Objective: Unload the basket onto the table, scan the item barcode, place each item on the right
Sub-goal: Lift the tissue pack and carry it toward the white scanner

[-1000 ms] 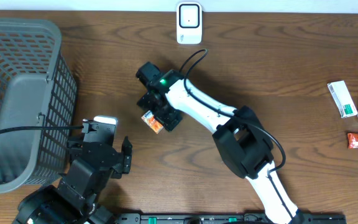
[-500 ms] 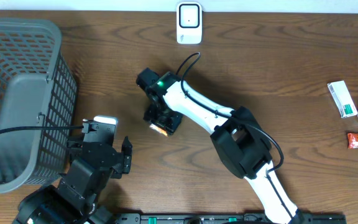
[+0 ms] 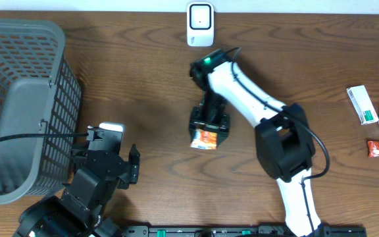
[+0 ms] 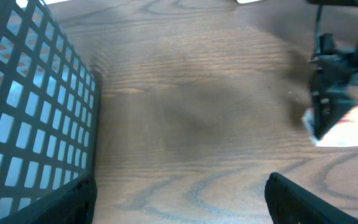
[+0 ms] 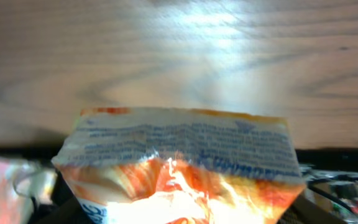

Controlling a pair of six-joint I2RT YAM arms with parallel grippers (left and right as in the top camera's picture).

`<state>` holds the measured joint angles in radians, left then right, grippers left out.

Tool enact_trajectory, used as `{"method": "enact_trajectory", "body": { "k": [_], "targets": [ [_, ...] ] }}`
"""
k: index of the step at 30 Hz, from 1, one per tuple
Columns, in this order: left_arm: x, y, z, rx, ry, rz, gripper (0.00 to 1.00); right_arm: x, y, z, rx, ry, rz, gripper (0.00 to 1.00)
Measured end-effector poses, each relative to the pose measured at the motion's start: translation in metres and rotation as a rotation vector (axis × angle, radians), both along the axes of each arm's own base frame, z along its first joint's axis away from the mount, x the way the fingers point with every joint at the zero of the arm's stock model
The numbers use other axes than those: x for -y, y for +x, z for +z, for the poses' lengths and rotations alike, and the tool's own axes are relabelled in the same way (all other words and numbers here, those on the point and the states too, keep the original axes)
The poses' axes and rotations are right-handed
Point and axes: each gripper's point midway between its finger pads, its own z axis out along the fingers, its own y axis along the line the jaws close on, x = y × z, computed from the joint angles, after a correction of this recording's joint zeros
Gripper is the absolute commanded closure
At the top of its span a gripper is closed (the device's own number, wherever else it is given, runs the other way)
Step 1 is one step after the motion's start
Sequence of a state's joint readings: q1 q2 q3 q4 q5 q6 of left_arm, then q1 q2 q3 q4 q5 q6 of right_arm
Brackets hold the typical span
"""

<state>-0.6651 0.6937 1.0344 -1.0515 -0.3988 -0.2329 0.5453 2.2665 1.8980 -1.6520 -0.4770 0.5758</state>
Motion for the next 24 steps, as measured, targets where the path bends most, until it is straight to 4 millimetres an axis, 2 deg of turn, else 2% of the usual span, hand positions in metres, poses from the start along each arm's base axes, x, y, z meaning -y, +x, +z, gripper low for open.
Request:
{"method": "enact_trajectory", "body": {
  "k": [3, 9, 11, 13, 16, 21, 24],
  "targets": [
    [0.0, 0.0, 0.0, 0.0, 0.0, 0.0, 0.15, 0.013, 0.003, 0.007, -0.033, 0.079, 0.023, 0.35],
    [0.0, 0.0, 0.0, 0.0, 0.0, 0.0, 0.15, 0.02, 0.014, 0.012, -0.017, 0.197, 0.042, 0.34],
    [0.0, 0.0, 0.0, 0.0, 0.0, 0.0, 0.15, 0.02, 0.015, 0.012, -0.016, 0.212, 0.047, 0.36],
    [0.0, 0.0, 0.0, 0.0, 0.0, 0.0, 0.15, 0.018, 0.014, 0.013, -0.013, 0.229, 0.059, 0.43],
    [0.0, 0.0, 0.0, 0.0, 0.0, 0.0, 0.15, 0.021, 0.019, 0.008, 0.019, 0.222, 0.085, 0.44],
    [0.0, 0.0, 0.0, 0.0, 0.0, 0.0, 0.15, 0.019, 0.053, -0.012, 0.187, 0.197, 0.103, 0.42],
    [0.0, 0.0, 0.0, 0.0, 0.0, 0.0, 0.15, 0.009, 0.085, -0.021, 0.327, 0.219, 0.094, 0.42]
  ]
}}
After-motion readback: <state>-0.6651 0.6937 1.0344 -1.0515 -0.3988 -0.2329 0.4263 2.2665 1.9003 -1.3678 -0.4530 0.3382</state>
